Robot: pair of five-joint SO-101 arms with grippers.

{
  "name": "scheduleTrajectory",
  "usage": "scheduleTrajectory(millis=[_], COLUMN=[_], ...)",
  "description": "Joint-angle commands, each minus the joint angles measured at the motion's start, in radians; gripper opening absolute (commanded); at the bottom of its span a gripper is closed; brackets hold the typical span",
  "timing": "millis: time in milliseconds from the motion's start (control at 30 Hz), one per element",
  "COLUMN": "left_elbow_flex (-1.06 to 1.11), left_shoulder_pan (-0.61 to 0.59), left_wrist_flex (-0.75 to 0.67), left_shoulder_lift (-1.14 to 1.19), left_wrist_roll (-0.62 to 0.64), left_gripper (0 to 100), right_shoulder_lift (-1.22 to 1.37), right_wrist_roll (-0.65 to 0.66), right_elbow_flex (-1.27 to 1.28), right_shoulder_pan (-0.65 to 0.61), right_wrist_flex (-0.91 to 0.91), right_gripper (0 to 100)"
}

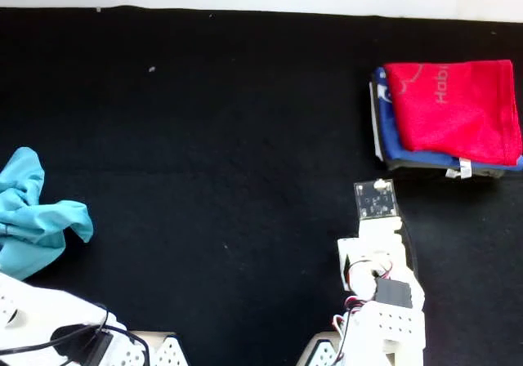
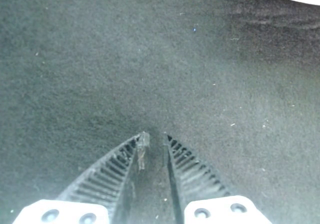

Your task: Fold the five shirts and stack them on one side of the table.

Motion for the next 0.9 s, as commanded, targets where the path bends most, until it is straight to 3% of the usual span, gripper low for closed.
scheduleTrajectory(millis=[0,267,433,600,867], left_elbow_flex=[-0.045,-0.124,-0.182,-0.231,-0.234], left_shoulder_pan=[0.033,0.105,0.246,0.526,1.155], left_wrist_flex=[0.051,0.315,0.516,0.614,0.601], left_shoulder_lift=[-0.019,-0.173,-0.344,-0.541,-0.737], left_wrist_roll=[-0.014,-0.012,-0.011,0.075,0.201], left_gripper=[1,1,1,1,1], right_shoulder_lift=[0.004,0.004,0.004,0.004,0.004], right_wrist_roll=[0.006,0.006,0.006,0.006,0.006], right_elbow_flex=[0.07,0.07,0.07,0.07,0.07], right_shoulder_pan=[0.007,0.007,0.007,0.007,0.007], right_wrist_flex=[-0.022,-0.024,-0.024,-0.024,-0.024], right_gripper=[5.9,5.9,5.9,5.9,5.9])
